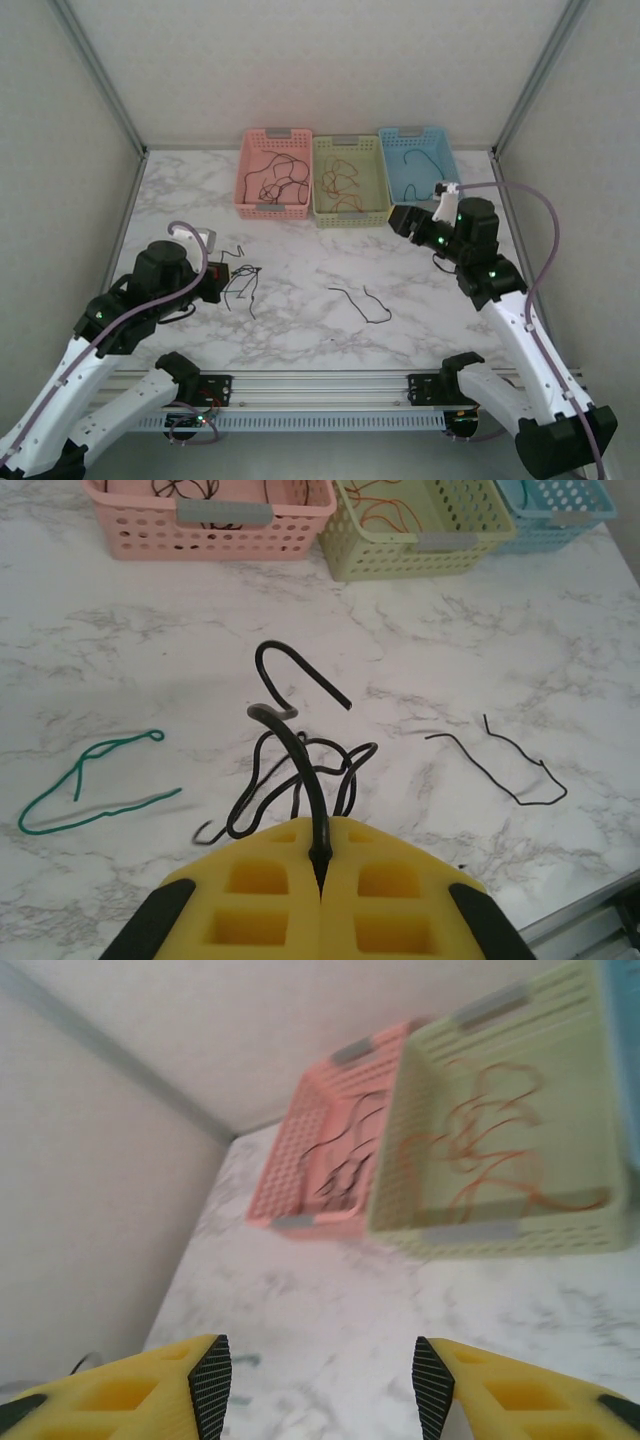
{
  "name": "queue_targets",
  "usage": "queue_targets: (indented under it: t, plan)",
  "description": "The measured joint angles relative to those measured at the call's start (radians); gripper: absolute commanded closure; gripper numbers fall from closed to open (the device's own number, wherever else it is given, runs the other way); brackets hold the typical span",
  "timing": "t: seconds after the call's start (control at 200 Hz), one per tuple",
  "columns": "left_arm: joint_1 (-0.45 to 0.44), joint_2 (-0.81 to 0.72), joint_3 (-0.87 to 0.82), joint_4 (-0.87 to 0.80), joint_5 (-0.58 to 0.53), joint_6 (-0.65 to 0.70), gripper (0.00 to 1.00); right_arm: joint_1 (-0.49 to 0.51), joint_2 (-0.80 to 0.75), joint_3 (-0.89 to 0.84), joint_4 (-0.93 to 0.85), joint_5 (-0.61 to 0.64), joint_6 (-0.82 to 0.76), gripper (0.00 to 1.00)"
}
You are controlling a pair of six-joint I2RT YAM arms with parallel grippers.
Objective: Untangle the cables
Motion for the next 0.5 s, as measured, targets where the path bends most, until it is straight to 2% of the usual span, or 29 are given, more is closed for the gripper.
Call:
queue_targets:
  t: [0.205,0.41,0.496]
  plan:
    - [0.000,0.036,0.006,0.036,0.058,-0.013,1.00,0.225,-0.018,-0.105,0.073,-0.097,-0.047,0.59]
    - [0.000,0.051,0.023,0.060,0.095,-0.037,1.00,0.454,0.101,-0.119,0.164,-0.105,-0.107,0.51]
    - [0.000,0.059,0.030,0.073,0.109,-0.056,1.00,0.545,0.160,-0.137,0.256,-0.092,-0.121,0.49]
